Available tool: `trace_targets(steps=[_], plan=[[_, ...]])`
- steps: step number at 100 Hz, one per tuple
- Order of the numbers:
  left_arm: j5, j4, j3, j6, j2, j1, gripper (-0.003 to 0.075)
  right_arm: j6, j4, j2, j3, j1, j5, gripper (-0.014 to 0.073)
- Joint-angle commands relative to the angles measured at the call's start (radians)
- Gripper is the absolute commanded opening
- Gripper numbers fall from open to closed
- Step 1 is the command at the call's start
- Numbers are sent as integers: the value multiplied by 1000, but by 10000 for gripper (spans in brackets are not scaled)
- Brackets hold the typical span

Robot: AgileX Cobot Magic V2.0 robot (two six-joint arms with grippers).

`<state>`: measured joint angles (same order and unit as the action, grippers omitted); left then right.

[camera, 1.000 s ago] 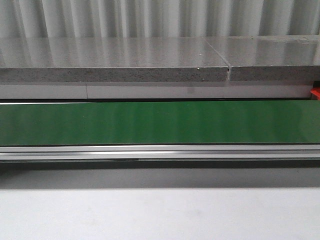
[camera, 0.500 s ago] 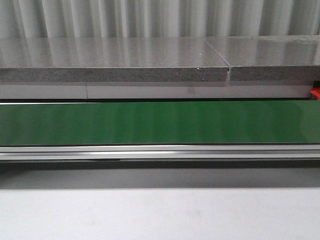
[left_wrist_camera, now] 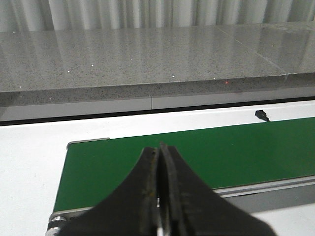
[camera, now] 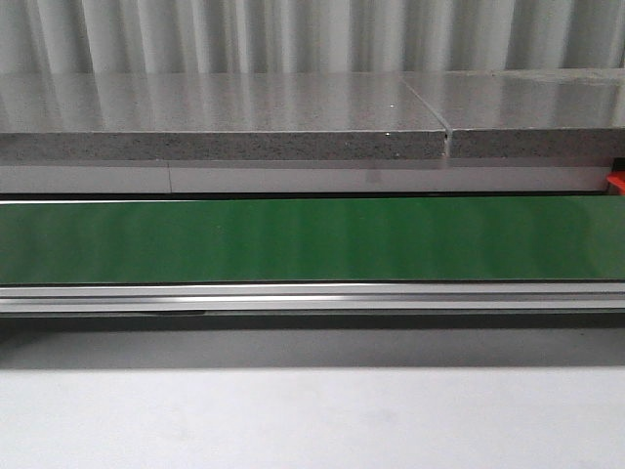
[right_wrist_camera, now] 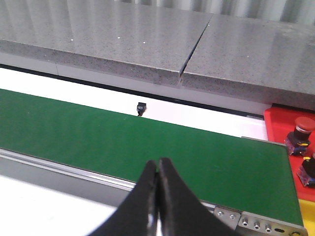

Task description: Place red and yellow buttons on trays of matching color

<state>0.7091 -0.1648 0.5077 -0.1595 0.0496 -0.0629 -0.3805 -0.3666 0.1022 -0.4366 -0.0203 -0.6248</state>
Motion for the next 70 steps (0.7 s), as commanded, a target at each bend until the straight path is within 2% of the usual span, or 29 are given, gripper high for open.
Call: trace_targets(steps=[1,36,70], plan=[[-72,-10,23,3,13,-9,-21,-8,-6,12,-21,4,67,-68],[-72,-10,23,3,13,-9,-21,-8,-6,12,-21,4,68,-68],[-72,-10,23,3,13,-9,-21,-8,-2,-23,71,35,156,-68]])
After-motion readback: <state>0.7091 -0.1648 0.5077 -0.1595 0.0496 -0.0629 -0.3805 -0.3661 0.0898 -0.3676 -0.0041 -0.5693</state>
